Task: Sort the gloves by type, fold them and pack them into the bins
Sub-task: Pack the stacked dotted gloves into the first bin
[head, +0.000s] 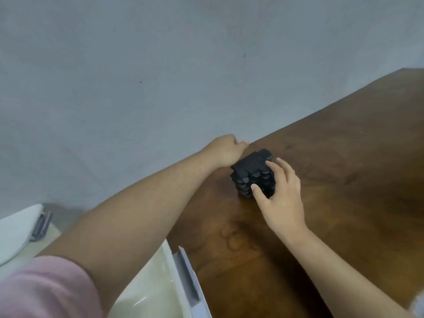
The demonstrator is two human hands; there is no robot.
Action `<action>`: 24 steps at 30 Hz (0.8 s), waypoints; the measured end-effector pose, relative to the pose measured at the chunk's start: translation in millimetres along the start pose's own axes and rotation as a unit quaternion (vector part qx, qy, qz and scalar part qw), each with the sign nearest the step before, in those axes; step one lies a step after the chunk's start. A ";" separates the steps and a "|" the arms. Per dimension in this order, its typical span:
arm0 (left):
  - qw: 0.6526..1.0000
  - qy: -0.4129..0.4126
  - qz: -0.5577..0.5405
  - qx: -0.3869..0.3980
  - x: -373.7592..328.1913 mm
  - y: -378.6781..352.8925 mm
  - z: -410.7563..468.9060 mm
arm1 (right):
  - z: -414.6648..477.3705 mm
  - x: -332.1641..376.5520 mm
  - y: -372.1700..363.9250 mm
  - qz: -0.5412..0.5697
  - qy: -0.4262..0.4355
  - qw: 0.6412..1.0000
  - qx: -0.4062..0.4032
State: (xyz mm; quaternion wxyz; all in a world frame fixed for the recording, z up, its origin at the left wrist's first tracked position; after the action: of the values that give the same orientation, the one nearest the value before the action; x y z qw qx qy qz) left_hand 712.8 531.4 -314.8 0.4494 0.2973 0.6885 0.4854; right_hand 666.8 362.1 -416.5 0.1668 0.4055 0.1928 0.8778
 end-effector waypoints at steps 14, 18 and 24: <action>0.986 0.080 -0.036 0.145 -5.6 -115.2 94.7 | 3.0 -35.6 -23.1 -0.099 0.046 0.994 0.012; 0.990 0.070 -0.018 0.120 -3.8 -126.7 95.3 | 2.2 -40.0 -20.1 -0.115 0.031 0.993 0.018; 0.991 0.065 -0.006 0.113 -3.7 -136.3 91.7 | 0.4 -41.7 -13.0 -0.130 0.015 0.991 0.009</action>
State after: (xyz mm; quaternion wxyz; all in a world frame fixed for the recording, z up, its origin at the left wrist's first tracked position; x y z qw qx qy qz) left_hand 801.2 517.2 -452.6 0.3699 0.3100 0.7686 0.4198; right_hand 694.5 354.7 -449.5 0.2726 0.3651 0.2544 0.8530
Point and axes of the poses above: each hand's wrist, its own z-axis towards the middle knuckle, its own y-axis out of the back of the hand, x = y × z, the point moved 9 cm from there along z, towards the middle knuckle, and after that the axes turned 15 degrees about y, right-handed, at the moved point
